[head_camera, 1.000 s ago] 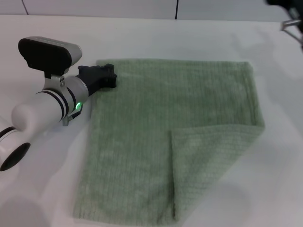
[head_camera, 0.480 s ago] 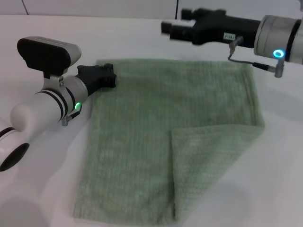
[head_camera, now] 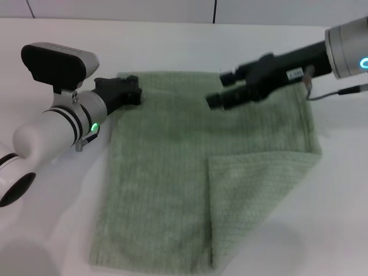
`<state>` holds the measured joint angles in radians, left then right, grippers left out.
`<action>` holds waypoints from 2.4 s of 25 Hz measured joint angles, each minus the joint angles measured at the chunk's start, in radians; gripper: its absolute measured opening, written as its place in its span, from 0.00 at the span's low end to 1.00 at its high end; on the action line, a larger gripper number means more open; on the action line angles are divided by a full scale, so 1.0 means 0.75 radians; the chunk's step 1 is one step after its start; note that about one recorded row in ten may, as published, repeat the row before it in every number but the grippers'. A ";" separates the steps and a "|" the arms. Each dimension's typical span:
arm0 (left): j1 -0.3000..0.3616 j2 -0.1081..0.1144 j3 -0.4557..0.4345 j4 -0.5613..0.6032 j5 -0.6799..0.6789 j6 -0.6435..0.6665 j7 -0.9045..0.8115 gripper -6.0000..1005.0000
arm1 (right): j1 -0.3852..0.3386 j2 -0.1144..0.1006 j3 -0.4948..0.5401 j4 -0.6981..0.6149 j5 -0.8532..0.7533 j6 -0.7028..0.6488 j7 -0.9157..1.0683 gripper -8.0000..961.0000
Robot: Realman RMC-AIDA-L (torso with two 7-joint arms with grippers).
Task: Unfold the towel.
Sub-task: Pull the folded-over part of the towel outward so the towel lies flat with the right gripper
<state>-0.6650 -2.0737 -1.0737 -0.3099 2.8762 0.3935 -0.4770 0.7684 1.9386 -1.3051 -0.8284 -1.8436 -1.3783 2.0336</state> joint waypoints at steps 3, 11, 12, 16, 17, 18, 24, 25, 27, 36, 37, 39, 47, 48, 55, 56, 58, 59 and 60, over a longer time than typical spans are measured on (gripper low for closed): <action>0.000 0.000 0.000 0.000 0.000 0.003 0.000 0.00 | 0.055 -0.002 0.006 0.021 -0.117 -0.085 0.035 0.82; 0.007 0.000 0.000 -0.017 0.000 0.003 0.000 0.00 | 0.164 0.024 -0.002 0.090 -0.366 -0.164 0.081 0.82; 0.007 0.000 0.000 -0.018 0.000 0.003 0.000 0.00 | 0.174 0.030 -0.004 0.102 -0.389 -0.165 0.081 0.82; 0.007 0.000 0.000 -0.019 0.000 0.003 0.000 0.00 | 0.198 0.068 -0.007 0.120 -0.465 -0.154 0.071 0.82; 0.006 0.000 0.000 -0.019 0.000 0.003 0.000 0.00 | 0.199 0.078 -0.007 0.121 -0.478 -0.151 0.067 0.82; 0.006 0.000 0.000 -0.019 0.000 0.003 0.000 0.00 | 0.201 0.089 -0.007 0.122 -0.490 -0.142 0.061 0.82; 0.009 0.001 0.000 -0.033 0.000 0.003 0.000 0.00 | 0.230 0.117 -0.008 0.181 -0.509 -0.097 0.034 0.82; 0.010 0.001 0.000 -0.034 0.000 0.003 0.000 0.00 | 0.234 0.120 -0.008 0.191 -0.512 -0.090 0.034 0.82; 0.011 0.002 0.000 -0.035 0.000 0.003 0.000 0.00 | 0.238 0.128 -0.008 0.202 -0.523 -0.072 0.034 0.82; 0.012 0.002 0.000 -0.035 0.000 0.003 0.000 0.00 | 0.263 0.158 -0.010 0.272 -0.567 0.011 0.028 0.82; 0.012 0.002 0.000 -0.035 0.000 0.003 0.000 0.00 | 0.265 0.161 -0.010 0.280 -0.569 0.020 0.025 0.82; 0.012 0.001 0.000 -0.035 0.000 0.003 0.000 0.00 | 0.270 0.171 -0.022 0.303 -0.571 0.050 0.014 0.82; 0.010 0.000 0.000 -0.035 0.000 0.003 0.000 0.00 | 0.277 0.180 -0.059 0.334 -0.571 0.083 0.014 0.78; 0.010 0.000 0.001 -0.035 0.000 0.003 0.000 0.00 | 0.277 0.180 -0.060 0.337 -0.571 0.084 0.013 0.78; 0.011 0.000 0.002 -0.035 0.000 0.010 0.000 0.00 | 0.278 0.180 -0.064 0.343 -0.569 0.086 0.012 0.72; 0.011 0.000 0.002 -0.035 0.000 0.010 0.000 0.00 | 0.277 0.180 -0.064 0.344 -0.569 0.087 0.012 0.71; 0.011 0.000 0.002 -0.035 0.000 0.011 0.000 0.00 | 0.277 0.180 -0.064 0.344 -0.569 0.087 0.011 0.69; 0.011 0.000 0.002 -0.035 0.000 0.011 0.000 0.00 | 0.277 0.180 -0.063 0.344 -0.568 0.090 0.011 0.69; 0.011 0.000 0.002 -0.035 0.000 0.012 0.000 0.00 | 0.277 0.180 -0.063 0.344 -0.568 0.090 0.011 0.68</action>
<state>-0.6565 -2.0739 -1.0721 -0.3358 2.8762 0.4025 -0.4770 0.9761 2.0740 -1.3526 -0.5706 -2.2697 -1.3104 2.0417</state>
